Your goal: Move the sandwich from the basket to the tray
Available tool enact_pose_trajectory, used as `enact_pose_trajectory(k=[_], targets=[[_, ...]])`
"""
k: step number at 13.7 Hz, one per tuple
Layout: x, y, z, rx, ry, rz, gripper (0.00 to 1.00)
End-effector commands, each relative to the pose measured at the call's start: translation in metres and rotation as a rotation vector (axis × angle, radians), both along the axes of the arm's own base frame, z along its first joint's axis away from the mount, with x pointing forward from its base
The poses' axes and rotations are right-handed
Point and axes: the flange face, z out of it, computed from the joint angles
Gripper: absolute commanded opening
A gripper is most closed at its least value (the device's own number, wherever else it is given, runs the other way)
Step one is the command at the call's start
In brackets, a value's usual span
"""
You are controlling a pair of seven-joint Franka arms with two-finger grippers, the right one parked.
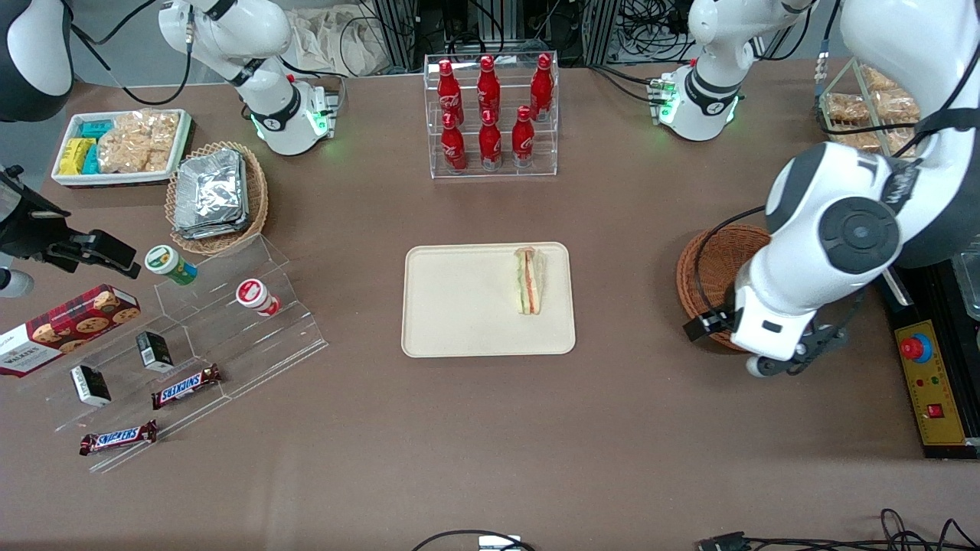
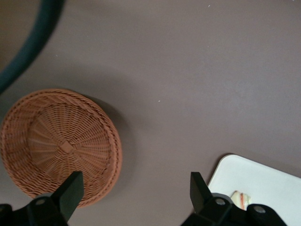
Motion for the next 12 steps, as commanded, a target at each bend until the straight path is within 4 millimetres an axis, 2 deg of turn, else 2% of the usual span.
enact_pose_trajectory(k=[1,4,8,10,12], targets=[[-0.016,0.031,0.02,0.002,0.014,-0.043,1.0],[-0.032,0.084,0.047,-0.06,0.008,-0.109,1.0],[-0.071,0.14,0.087,-0.092,0.003,-0.182,1.0],[-0.089,0.154,0.116,-0.086,-0.008,-0.251,1.0],[-0.099,0.152,0.137,-0.074,-0.039,-0.264,1.0]])
